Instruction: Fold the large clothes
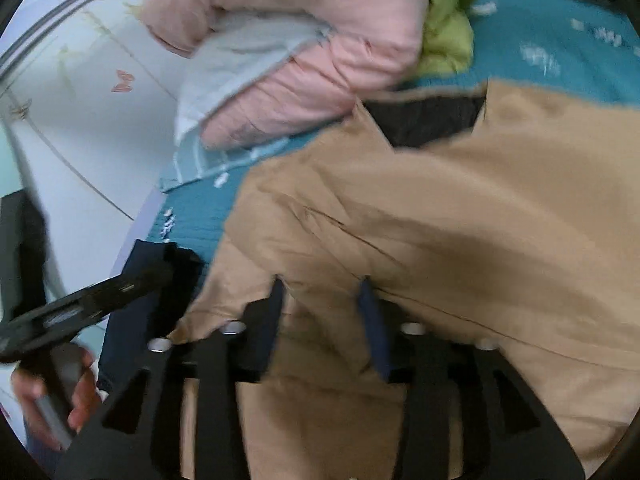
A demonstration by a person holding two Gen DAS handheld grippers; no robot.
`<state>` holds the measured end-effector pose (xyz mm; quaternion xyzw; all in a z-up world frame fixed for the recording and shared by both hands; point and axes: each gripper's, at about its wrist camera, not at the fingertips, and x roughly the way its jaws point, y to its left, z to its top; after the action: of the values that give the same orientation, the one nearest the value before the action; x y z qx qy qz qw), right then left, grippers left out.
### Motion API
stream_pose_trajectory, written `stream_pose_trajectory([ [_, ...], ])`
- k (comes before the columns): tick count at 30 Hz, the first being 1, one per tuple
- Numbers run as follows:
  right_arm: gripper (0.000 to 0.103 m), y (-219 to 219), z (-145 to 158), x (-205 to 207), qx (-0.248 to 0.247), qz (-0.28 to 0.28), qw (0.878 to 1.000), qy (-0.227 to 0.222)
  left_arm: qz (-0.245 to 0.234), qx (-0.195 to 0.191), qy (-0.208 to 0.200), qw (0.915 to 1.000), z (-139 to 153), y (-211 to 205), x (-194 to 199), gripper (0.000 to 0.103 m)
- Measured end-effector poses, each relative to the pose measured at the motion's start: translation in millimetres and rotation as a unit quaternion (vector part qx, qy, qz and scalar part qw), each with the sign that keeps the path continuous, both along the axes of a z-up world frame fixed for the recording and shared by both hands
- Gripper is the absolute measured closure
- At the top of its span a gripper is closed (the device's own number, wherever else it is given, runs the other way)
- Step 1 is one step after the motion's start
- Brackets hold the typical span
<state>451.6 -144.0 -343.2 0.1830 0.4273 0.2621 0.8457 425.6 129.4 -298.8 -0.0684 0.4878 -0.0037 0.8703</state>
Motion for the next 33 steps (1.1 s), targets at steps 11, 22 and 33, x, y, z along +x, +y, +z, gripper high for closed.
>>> stream_pose_trajectory([
  [11, 0.053, -108, 5, -7, 0.014, -0.129, 0.991, 0.015, -0.053, 0.038, 0.041, 0.9971, -39, -70, 55, 0.02],
  [22, 0.053, -140, -26, 15, 0.037, -0.096, 0.988, 0.112, -0.069, 0.029, 0.086, 0.9934, -67, -64, 52, 0.019],
  [33, 0.044, -212, -34, 83, 0.028, -0.193, 0.971, 0.139, -0.009, 0.018, 0.031, 0.9993, -23, -3, 101, 0.019],
])
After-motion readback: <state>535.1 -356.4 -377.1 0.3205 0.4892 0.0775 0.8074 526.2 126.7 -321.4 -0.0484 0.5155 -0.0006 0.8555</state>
